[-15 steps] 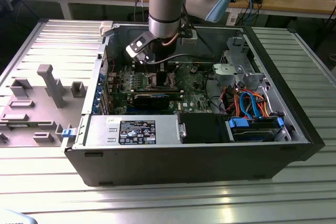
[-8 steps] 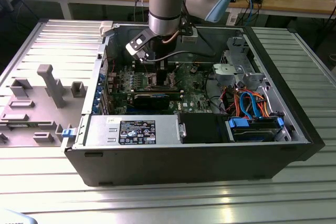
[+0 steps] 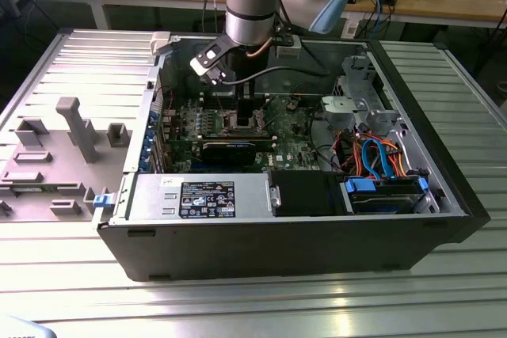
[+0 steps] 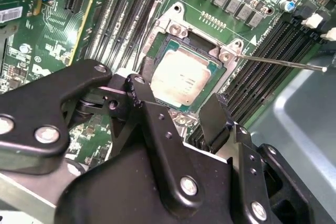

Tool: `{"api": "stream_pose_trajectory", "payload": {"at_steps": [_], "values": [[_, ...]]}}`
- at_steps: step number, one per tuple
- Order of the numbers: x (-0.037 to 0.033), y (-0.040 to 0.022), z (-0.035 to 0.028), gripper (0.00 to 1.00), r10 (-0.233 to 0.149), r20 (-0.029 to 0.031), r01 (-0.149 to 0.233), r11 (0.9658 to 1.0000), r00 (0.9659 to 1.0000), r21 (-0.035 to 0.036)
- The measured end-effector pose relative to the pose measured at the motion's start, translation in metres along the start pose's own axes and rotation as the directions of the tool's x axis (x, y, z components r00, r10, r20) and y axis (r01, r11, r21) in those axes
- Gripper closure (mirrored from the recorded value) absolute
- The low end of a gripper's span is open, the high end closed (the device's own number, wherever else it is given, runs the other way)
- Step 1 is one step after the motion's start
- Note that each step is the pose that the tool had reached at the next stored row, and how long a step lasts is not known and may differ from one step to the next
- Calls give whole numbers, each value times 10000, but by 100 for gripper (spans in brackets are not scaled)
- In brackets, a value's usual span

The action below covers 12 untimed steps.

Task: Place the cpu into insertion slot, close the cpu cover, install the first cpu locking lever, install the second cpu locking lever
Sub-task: 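Place the cpu into insertion slot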

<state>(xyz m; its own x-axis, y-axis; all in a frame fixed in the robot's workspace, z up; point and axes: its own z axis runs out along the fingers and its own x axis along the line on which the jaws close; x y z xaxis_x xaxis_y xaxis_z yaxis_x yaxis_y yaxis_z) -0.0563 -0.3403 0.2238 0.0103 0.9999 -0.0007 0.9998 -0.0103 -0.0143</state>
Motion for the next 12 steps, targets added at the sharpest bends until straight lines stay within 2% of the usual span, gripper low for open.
{"api": "stream_pose_trajectory", "payload": {"at_steps": [1, 2, 3, 5, 6, 10, 11, 12], "values": [[7, 2, -11, 38, -24, 38, 24, 10000, 10000, 11], [9, 3, -22, 46, -39, 73, 39, 10000, 10000, 11], [10, 2, -34, 46, -54, 107, 54, 10000, 9999, 10], [12, 2, -74, 58, -113, 172, 112, 9999, 9998, 9], [12, 2, -92, 58, -144, 195, 144, 9999, 9997, 9], [12, 0, -173, 82, -246, 323, 246, 9997, 9992, 11], [12, 0, -183, 82, -257, 352, 256, 9997, 9991, 11], [12, 0, -203, 89, -293, 397, 293, 9996, 9988, 12]]}}
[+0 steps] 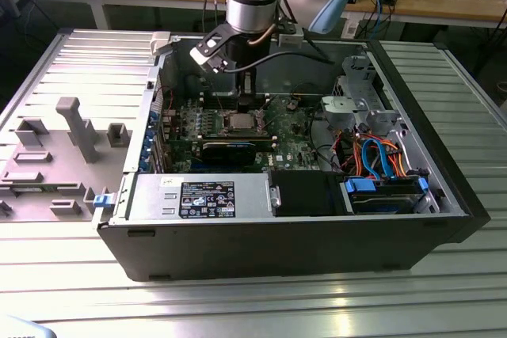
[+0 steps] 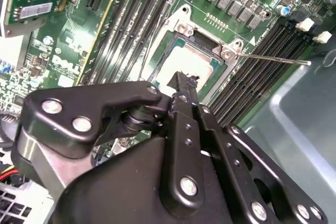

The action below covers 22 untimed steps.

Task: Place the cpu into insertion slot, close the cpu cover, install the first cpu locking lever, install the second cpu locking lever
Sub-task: 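Place the cpu into insertion slot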

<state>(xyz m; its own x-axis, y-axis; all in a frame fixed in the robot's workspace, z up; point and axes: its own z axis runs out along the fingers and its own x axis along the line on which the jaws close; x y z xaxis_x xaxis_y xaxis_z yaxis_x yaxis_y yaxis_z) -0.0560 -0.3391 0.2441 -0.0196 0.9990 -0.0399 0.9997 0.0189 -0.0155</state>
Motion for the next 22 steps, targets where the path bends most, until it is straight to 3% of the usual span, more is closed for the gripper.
{"api": "stream_pose_trajectory", "payload": {"at_steps": [4, 6, 9, 12, 17, 20, 22], "values": [[-3, -1, -67, 89, -176, 100, 176, 9998, 9998, -4], [-5, -2, -144, 89, -388, 120, 388, 9992, 9992, -12], [-7, -3, -186, 89, -398, 126, 399, 9992, 9991, -13], [-11, -4, -285, 89, -398, 126, 398, 9992, 9991, -13], [-15, -6, -383, 89, -398, 127, 398, 9992, 9991, -13], [-21, -8, -525, 89, -398, 126, 398, 9992, 9991, -13], [-21, -8, -527, 89, -399, 125, 399, 9992, 9991, -13]]}}
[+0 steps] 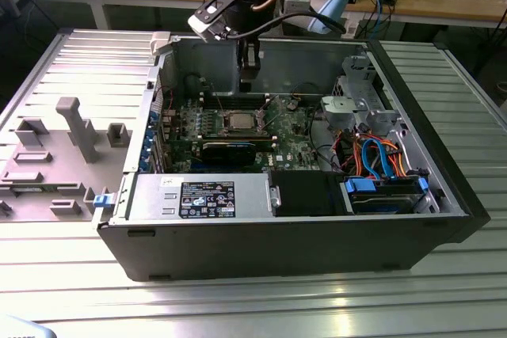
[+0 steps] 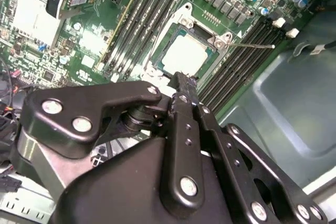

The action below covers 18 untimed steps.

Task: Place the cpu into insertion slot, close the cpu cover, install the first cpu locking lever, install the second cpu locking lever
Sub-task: 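Place the cpu into insertion slot, then close the cpu cover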

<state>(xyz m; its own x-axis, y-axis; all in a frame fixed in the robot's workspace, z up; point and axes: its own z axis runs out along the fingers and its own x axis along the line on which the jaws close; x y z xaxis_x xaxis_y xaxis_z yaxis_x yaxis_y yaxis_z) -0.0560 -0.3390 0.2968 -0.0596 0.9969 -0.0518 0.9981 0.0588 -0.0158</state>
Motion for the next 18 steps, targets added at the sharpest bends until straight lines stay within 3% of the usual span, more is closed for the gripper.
{"api": "stream_pose_trajectory", "payload": {"at_steps": [12, 18], "values": [[-14, 5, 3, 89, 31, -2, -31, 10000, 10000, 2], [-33, 81, 23, 89, 91, -1, -91, 10000, 10000, 10]]}}
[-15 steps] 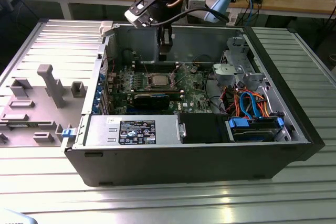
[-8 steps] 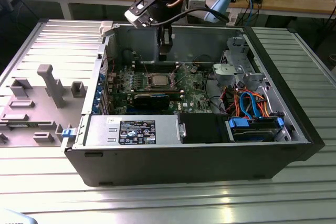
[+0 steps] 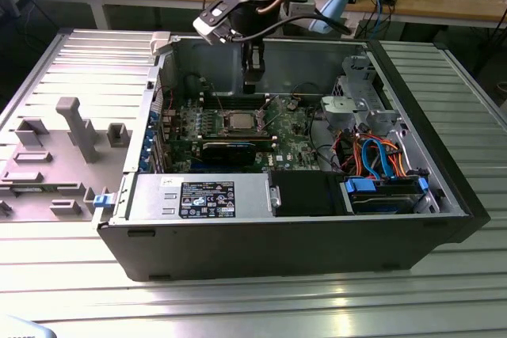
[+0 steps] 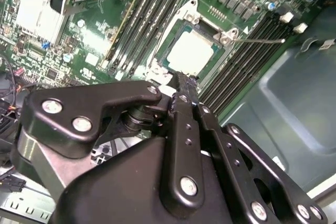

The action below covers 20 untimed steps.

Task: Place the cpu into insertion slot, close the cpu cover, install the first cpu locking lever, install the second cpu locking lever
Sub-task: 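Close the cpu cover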

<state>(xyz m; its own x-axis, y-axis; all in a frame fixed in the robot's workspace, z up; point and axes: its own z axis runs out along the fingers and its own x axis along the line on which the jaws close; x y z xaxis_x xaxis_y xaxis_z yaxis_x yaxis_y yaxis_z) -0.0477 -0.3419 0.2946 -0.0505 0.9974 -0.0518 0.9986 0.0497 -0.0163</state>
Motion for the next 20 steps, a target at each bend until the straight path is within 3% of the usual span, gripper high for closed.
{"api": "stream_pose_trajectory", "payload": {"at_steps": [5, 8, 12, 14, 16, 18, 19, 20], "values": [[-22, 124, 37, 89, 68, -2, -68, 10000, 10000, 11], [-27, 259, 66, 89, 70, -5, -70, 10000, 10000, 28], [-29, 360, 121, 89, 81, -8, -81, 10000, 10000, 59], [-34, 479, 149, 89, 80, -10, -80, 9999, 10000, 96], [-34, 666, 199, 89, 76, -14, -75, 9998, 10000, 167], [-29, 738, 219, 89, 75, -32, -74, 9998, 10000, 193], [-29, 769, 226, 89, 77, -64, -76, 9998, 9999, 202], [-28, 805, 238, 89, 81, -157, -78, 9998, 9998, 207]]}}
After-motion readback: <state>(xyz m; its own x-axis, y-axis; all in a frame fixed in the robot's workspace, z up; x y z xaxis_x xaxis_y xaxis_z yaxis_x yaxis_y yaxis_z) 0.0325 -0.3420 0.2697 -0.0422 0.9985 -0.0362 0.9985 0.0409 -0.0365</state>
